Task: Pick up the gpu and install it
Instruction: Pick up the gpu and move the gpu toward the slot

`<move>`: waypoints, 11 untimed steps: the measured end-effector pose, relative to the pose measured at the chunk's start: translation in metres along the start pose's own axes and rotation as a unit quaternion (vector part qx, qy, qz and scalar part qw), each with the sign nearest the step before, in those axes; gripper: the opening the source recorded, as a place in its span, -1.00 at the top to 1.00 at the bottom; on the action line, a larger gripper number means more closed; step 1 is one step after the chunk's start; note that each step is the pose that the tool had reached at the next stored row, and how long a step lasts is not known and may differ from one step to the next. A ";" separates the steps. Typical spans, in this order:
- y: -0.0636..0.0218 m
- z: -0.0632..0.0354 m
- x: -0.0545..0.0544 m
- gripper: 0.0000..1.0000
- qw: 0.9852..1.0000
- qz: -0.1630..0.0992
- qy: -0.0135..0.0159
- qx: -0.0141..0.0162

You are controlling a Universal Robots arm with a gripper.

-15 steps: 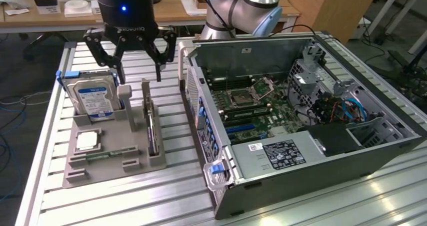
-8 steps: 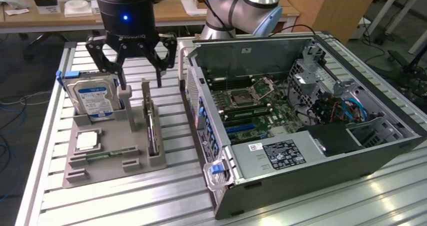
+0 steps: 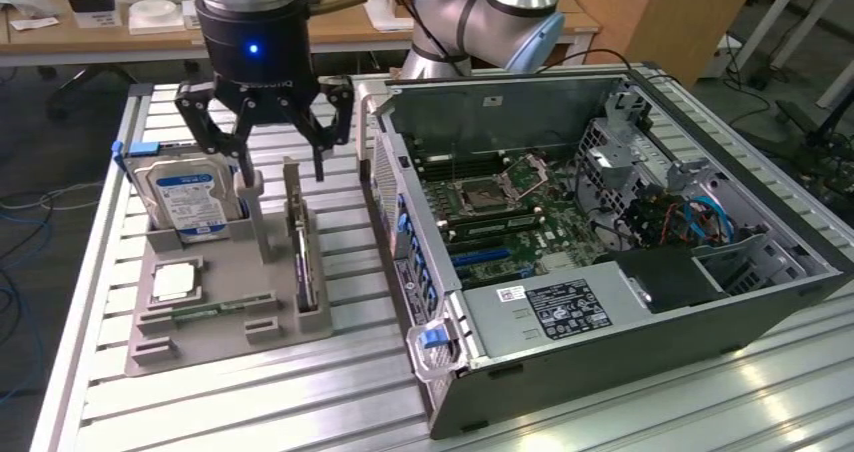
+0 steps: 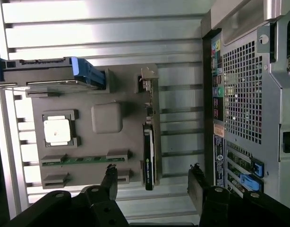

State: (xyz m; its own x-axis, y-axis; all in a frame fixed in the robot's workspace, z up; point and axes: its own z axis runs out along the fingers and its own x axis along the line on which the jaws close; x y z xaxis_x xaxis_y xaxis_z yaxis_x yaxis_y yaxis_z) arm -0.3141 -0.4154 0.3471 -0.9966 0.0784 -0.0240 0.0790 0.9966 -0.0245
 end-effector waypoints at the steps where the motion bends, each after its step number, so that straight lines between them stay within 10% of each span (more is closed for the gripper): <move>1: 0.0000 0.0019 0.000 -0.41 1.000 0.000 0.000 0.000; 11: -0.0006 0.0201 0.000 -0.41 1.000 0.000 0.000 0.000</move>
State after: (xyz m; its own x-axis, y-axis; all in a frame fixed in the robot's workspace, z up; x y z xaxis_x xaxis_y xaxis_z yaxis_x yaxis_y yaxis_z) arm -0.3141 -0.4165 0.3271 -0.9966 0.0784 -0.0240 0.0790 0.9966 -0.0245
